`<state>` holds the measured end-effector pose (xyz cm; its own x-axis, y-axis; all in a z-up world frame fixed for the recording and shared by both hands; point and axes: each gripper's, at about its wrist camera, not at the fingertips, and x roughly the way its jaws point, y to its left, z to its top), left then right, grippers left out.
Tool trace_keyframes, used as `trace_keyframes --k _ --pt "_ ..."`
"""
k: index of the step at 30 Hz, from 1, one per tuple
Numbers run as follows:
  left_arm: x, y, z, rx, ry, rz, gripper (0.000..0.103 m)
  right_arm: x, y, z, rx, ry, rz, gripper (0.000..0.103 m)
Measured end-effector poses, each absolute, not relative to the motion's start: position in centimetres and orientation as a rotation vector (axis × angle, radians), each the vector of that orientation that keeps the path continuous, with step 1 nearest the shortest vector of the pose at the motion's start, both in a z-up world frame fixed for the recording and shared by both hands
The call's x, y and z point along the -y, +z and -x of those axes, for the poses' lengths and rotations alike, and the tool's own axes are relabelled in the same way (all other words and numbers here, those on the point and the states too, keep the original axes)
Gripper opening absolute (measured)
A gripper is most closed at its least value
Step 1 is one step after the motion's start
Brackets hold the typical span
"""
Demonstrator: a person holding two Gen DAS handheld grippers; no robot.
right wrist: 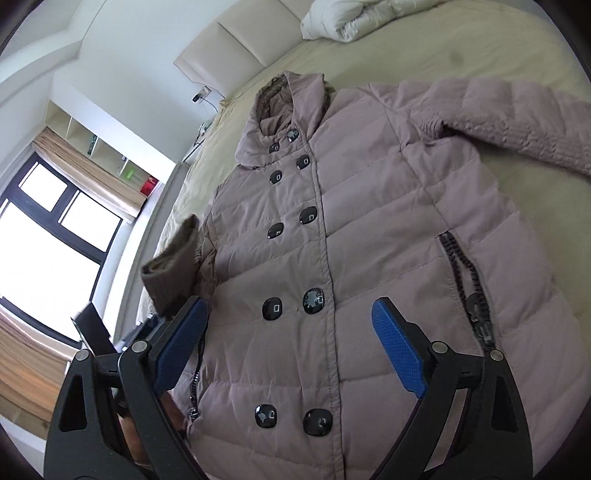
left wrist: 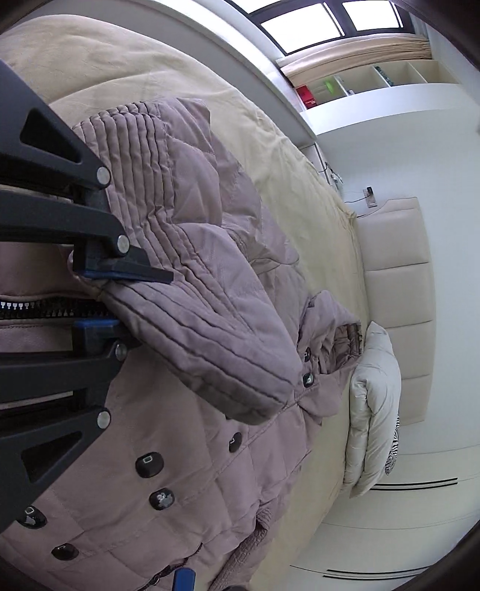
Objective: Fold large clothes
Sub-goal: 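Fold the held sleeve across the coat front with the left gripper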
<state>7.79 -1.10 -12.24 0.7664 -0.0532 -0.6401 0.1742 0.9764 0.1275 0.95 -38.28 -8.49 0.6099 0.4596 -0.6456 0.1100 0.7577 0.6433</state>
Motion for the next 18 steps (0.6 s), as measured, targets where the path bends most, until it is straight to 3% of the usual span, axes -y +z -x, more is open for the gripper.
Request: trace_keyframes --k 6,12,13,15,16,17,18 --pt "1.3 -12.7 -6.0 -0.661 -0.136 -0.266 0.017 34.2 -13.5 -9.1 -1.099 0.503 -0.925 0.091" --pt "1.8 -13.3 -6.0 -0.653 -0.148 -0.297 0.017 29.2 -13.0 -15.6 -1.156 0.659 -0.968 0.091" --pt "1.8 -13.3 -6.0 -0.653 -0.150 -0.297 0.017 28.3 -12.8 -16.4 -1.179 0.661 -0.945 0.087" --pt "1.8 -13.3 -6.0 -0.653 -0.155 -0.288 0.019 26.3 -13.0 -17.7 -1.229 0.705 -0.908 0.067" --pt "1.8 -13.3 -6.0 -0.651 -0.155 -0.285 0.020 25.5 -13.2 -18.3 -1.262 0.722 -0.888 0.051" --pt "1.7 -13.2 -6.0 -0.653 -0.155 -0.281 0.026 24.8 -13.3 -18.7 -1.281 0.717 -0.863 0.033" --pt "1.5 -13.1 -5.9 -0.655 -0.155 -0.276 0.037 24.3 -13.4 -19.2 -1.293 0.709 -0.832 0.031"
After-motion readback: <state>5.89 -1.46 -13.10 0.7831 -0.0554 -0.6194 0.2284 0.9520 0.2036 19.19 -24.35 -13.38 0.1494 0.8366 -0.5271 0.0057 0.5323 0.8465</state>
